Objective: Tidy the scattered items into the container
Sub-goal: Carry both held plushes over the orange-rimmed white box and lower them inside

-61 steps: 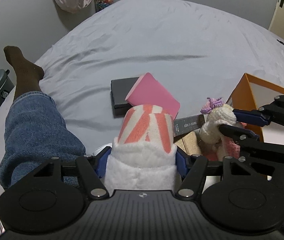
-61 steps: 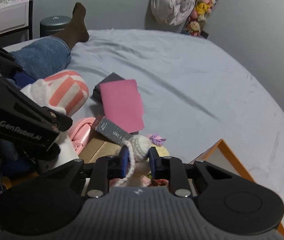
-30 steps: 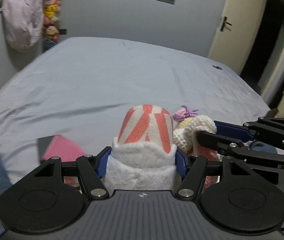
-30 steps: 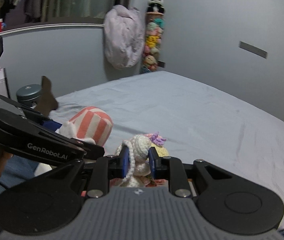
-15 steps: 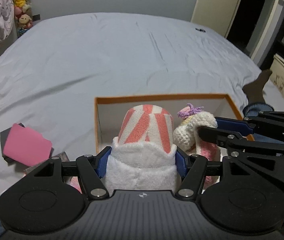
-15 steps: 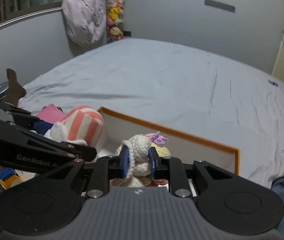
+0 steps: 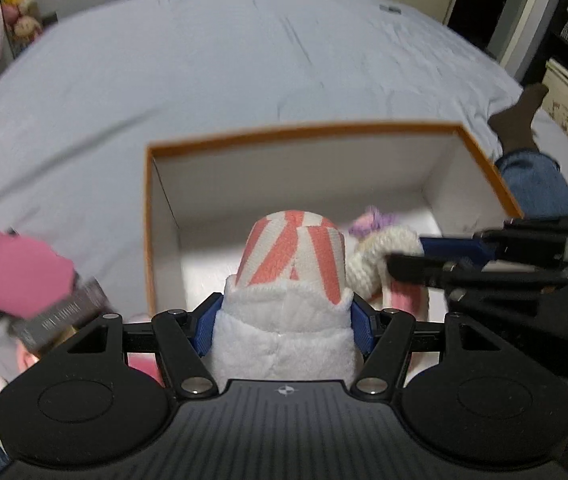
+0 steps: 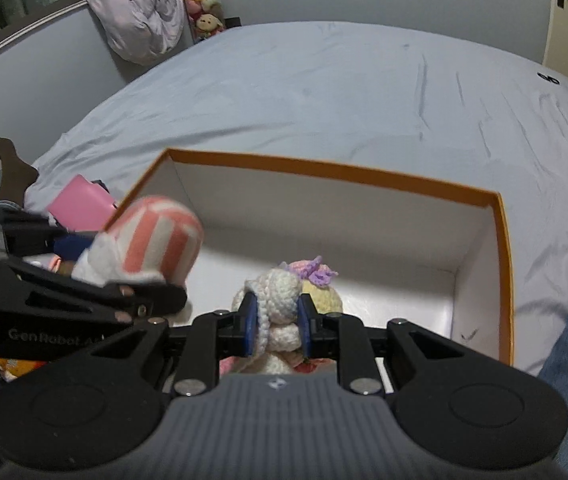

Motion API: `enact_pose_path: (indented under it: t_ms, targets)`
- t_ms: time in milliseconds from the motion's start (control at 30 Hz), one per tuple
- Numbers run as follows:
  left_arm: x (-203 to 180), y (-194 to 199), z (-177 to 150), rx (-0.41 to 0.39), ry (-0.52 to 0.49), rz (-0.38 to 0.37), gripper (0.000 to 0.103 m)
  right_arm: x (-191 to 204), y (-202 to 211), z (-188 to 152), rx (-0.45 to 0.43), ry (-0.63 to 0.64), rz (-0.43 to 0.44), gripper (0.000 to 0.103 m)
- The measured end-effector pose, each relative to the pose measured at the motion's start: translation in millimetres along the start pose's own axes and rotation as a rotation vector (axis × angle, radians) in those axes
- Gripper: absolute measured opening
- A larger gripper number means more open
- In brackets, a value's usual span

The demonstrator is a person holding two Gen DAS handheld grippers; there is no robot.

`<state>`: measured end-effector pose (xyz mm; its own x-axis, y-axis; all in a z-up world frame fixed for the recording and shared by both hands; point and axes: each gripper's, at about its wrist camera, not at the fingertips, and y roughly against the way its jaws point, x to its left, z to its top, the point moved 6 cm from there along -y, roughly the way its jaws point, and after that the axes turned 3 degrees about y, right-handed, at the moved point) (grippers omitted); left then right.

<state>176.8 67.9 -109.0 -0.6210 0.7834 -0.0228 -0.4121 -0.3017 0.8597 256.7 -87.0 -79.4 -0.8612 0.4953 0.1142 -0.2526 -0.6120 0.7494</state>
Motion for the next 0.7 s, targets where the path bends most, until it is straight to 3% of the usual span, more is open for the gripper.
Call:
enact_pose_path:
  t_ms: [133,433,700]
  targets:
    - [-0.3,-14.5,-10.7,0.049,-0.020,0.039,0.075,1.9,-7.4,-2.7,0.017,-0.006,0.034,0.023]
    - [-10.5,-18.1,-21.4,0.064,-0.116,0.115,0.077,4.1,-12.8,-14.6,0.052,0.004,0.073,0.023]
    - [-8.1,-13.5,-25.4,0.061,-0.123,0.142,0.079,5.5,-12.8,-14.4,0.056,0.008,0.086,0.024]
